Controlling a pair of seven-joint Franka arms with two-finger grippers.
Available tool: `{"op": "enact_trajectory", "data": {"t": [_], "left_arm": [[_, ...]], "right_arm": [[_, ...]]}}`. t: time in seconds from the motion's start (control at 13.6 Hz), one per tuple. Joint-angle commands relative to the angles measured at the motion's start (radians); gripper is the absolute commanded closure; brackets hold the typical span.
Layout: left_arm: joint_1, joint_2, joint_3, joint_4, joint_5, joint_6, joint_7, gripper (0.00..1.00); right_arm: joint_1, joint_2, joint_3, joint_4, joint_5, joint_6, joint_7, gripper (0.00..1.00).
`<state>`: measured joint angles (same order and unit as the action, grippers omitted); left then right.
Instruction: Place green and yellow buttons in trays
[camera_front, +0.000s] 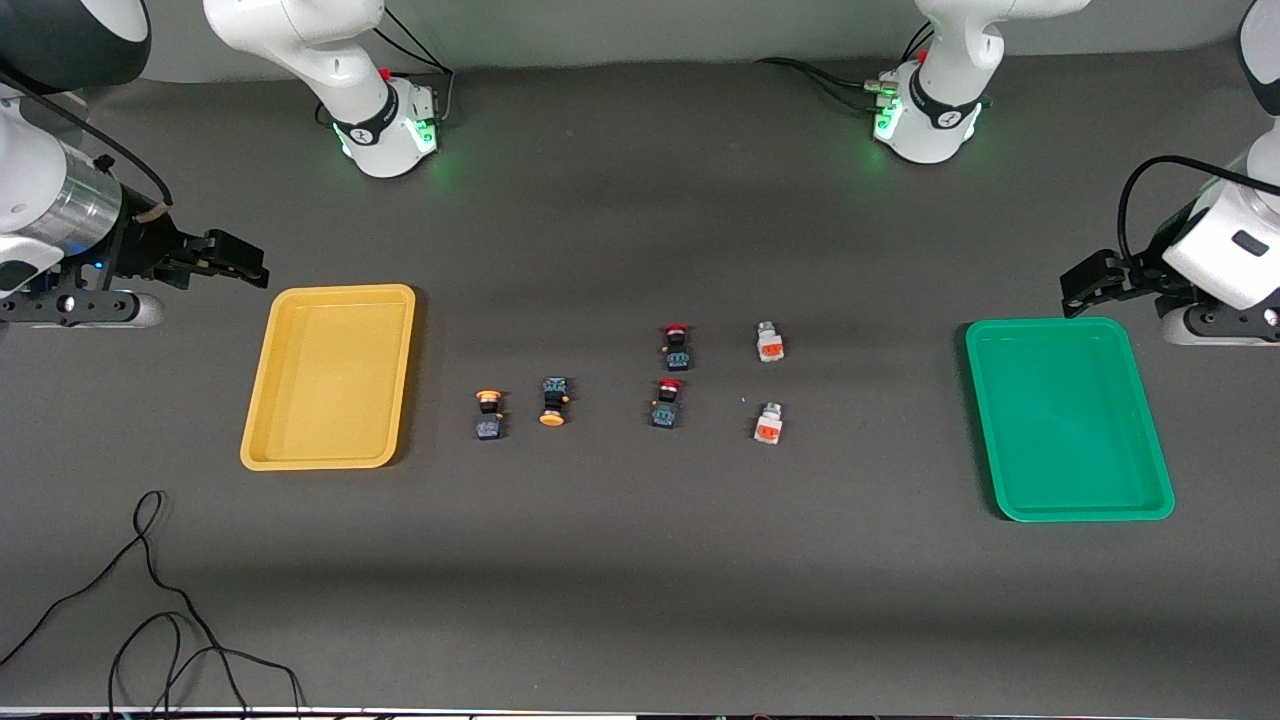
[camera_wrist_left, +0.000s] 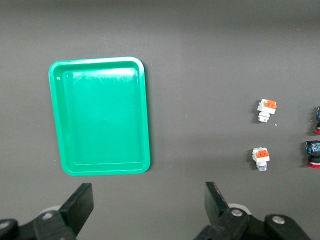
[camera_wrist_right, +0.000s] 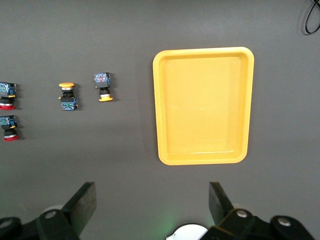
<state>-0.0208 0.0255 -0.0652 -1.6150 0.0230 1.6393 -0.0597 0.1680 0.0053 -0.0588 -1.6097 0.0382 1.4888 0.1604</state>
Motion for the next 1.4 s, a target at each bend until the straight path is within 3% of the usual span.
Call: {"op": "enact_trajectory", "data": {"t": [0.0, 0.37, 0.59, 0.73, 1.03, 1.32], "left_arm": [[-0.011, -0.025, -0.002, -0.029, -0.02, 0.002, 0.012, 0.01], [-0.089, -0.065, -0.002, -0.117, -0.071, 0.062, -0.026, 0.01], [-0.204, -0.134, -0.005, -0.227, -0.071, 0.129, -0.22, 0.01], [-0.31, -0.131, -0.01, -0.235, -0.069, 0.146, -0.381, 0.01], [-0.457, -0.108, -0.011, -0.241, -0.072, 0.172, -0.495, 0.01], [-0.544, -0.075, -0.015, -0.25, -0.071, 0.174, -0.569, 0.01]], "right_arm": [[0.001, 0.012, 0.001, 0.021, -0.006, -0.004, -0.007, 0.0], [0.001, 0.012, -0.001, 0.024, -0.008, -0.007, 0.001, 0.0], [0.001, 0.012, -0.001, 0.024, -0.008, -0.009, 0.001, 0.0], [-0.004, 0.012, -0.004, 0.024, -0.008, -0.01, 0.002, 0.0], [-0.007, 0.013, -0.004, 0.025, -0.008, -0.012, -0.012, 0.0], [-0.008, 0.013, -0.004, 0.024, -0.008, -0.015, -0.012, 0.0]]}}
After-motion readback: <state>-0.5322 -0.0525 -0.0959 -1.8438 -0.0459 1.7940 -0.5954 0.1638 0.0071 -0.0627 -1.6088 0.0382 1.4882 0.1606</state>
